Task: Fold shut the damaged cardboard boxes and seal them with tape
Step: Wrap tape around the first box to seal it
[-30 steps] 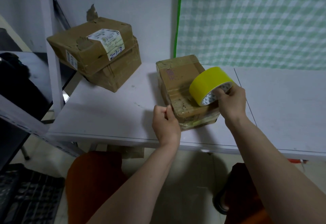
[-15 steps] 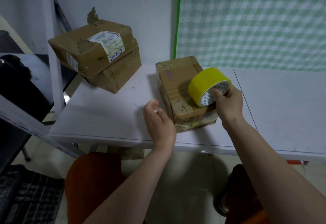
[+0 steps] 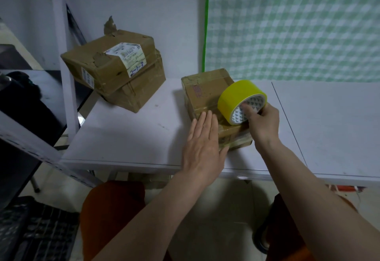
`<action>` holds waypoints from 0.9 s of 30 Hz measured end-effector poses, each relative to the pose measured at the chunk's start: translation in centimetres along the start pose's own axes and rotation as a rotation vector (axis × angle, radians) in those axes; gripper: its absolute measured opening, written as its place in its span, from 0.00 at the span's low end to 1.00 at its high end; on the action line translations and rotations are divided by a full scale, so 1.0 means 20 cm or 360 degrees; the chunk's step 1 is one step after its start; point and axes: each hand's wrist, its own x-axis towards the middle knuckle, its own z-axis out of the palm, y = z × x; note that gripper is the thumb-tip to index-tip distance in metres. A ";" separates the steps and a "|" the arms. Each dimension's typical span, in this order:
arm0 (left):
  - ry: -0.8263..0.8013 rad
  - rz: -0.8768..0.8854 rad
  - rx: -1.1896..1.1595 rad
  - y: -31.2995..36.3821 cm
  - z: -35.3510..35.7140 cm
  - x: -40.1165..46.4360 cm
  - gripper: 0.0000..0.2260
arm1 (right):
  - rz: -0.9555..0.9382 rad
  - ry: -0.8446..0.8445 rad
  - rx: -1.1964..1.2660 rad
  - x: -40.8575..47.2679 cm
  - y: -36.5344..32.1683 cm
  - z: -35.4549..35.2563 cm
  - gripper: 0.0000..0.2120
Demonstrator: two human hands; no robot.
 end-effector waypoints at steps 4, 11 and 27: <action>-0.0040 -0.0025 0.0016 0.00 -0.03 0.01 0.37 | -0.0179 -0.0011 -0.0130 0.02 -0.02 -0.01 0.07; -0.0106 0.0007 -0.0012 0.00 -0.06 -0.01 0.39 | -0.0180 0.0257 0.0115 0.11 -0.05 -0.18 0.09; -0.0204 0.0040 0.0017 0.01 -0.14 0.01 0.39 | 0.0104 0.0249 0.0375 0.05 0.01 -0.10 0.06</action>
